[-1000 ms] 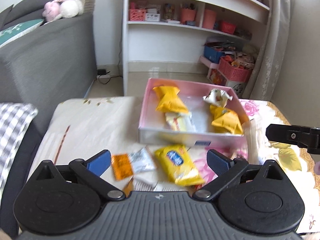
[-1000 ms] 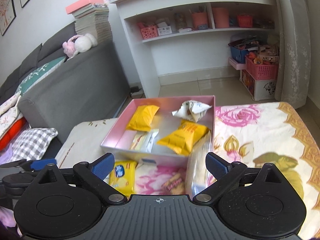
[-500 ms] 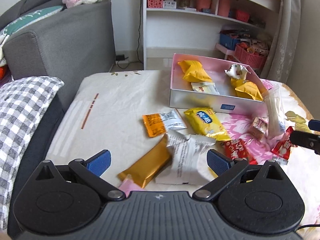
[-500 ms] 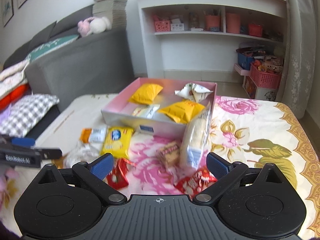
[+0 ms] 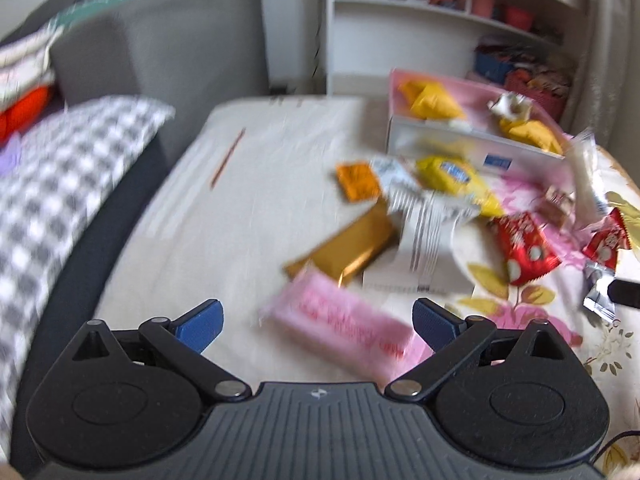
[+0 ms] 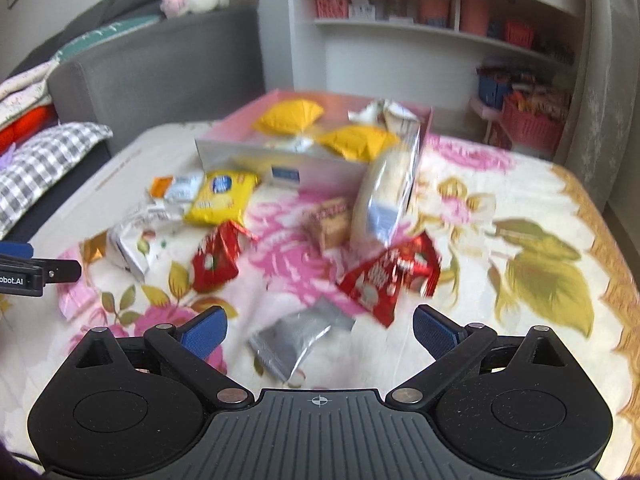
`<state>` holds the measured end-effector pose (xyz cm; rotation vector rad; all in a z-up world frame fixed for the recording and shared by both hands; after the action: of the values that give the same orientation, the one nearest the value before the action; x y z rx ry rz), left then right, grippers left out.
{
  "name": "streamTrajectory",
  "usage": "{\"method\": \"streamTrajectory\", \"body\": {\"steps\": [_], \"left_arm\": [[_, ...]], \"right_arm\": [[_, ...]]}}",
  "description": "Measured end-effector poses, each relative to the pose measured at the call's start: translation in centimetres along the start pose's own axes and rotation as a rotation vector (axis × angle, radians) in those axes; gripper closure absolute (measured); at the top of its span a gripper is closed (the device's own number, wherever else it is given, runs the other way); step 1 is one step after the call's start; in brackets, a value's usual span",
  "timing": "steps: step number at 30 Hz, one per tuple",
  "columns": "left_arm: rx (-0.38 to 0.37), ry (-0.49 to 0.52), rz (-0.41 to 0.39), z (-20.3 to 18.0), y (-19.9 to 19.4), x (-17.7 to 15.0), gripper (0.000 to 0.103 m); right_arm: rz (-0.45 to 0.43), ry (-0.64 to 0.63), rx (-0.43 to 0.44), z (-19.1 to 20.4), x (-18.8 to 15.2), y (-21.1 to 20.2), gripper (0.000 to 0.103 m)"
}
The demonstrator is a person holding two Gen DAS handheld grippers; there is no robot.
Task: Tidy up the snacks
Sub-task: 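Grasp the pink wafer bar with the left tool while the right tool grasps a silver packet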
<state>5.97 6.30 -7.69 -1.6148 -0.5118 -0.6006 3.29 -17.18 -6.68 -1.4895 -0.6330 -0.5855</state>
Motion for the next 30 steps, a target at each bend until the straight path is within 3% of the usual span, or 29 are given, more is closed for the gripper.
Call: {"method": "streamTrajectory", "body": {"steps": [10,15,17,21,27,30], "left_arm": [[-0.017,-0.07,0.022,-0.4,1.5,-0.3,0.007],[0.007,-0.048,0.044,-0.4,1.8,-0.9,0.033],[0.019,-0.014,0.046,-0.5,1.5,-1.0,0.038],[-0.013,0.001,0.051,-0.6,1.0,-1.2,0.053],[-0.044,0.008,0.069,-0.5,0.7,-1.3,0.07],[-0.065,0.018,0.078,-1.0,0.6,-1.5,0.072]], "right_arm": [[0.067,0.074,-0.026,0.4,-1.2,2.2,0.003],[0.042,0.085,-0.066,0.2,-1.5,2.8,0.003],[0.031,0.058,-0.078,0.4,-1.6,2.9,0.003],[0.015,0.051,-0.07,0.2,-1.8,2.7,0.004],[0.003,0.031,-0.066,-0.5,-2.3,2.2,0.005],[0.003,0.032,-0.066,-0.8,-2.4,1.9,0.01]]}}
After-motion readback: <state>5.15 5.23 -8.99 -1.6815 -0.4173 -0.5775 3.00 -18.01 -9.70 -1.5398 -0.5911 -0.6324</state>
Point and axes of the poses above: each gripper's, at about its wrist camera, not at the fingertips, and y roughly the way its jaws point, z to its left, x to its top, the point moved 5 cm from there along y, roughly the way its jaws point, and after that the axes turned 7 degrees about -x, right-handed, at the moved point
